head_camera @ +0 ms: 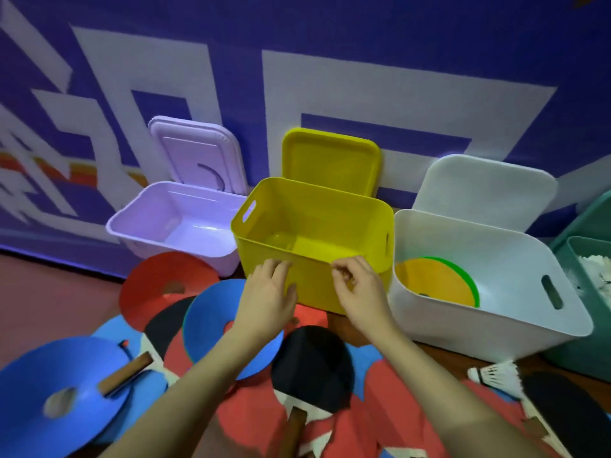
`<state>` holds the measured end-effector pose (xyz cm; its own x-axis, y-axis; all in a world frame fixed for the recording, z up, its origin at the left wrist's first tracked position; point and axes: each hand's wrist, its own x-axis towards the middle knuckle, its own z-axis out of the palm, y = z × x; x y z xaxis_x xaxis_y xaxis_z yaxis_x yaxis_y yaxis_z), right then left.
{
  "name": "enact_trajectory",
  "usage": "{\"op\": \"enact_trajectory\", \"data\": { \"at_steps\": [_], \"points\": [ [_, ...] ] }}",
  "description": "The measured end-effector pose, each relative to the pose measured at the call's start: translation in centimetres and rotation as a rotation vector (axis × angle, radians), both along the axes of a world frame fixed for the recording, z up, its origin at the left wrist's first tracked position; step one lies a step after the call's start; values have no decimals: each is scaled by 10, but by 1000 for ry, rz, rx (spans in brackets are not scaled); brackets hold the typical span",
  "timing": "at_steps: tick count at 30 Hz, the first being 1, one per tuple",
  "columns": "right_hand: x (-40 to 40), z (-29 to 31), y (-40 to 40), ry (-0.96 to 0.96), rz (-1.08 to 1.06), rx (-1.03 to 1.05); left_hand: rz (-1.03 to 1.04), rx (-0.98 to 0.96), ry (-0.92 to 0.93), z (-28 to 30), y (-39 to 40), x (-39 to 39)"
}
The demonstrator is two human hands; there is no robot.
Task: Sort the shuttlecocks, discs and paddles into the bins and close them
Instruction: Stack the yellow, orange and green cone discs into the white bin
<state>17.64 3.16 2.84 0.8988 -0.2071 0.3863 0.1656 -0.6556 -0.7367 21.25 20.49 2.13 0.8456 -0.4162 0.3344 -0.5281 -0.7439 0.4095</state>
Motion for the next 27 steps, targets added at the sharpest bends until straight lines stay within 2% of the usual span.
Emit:
{"op": "enact_trajectory", "data": {
  "at_steps": [3,5,8,11,13,17,20,24,27],
  "points": [
    [4,-26,45,101,-6,5,62,-10,-5,-19,50,2],
    [9,-49,68,282,-27,-7,110,53,37,-33,81,7],
    [15,-78,96,594,-85,-50,199,151,190,-51,118,16],
    [14,-93,114,730,-129,64,233,302,385,-67,142,22],
    [13,-99,121,785,-157,151,199,319,463,-75,152,22],
    [11,-106,133,744,-237,326,126,181,547,-85,163,25],
    [11,-100,137,681,-244,350,117,-41,573,-87,167,26],
    [14,-88,138,564,-173,384,141,-279,525,-80,172,24],
    [20,-80,140,505,-94,471,209,-327,459,-73,183,25]
  ]
}}
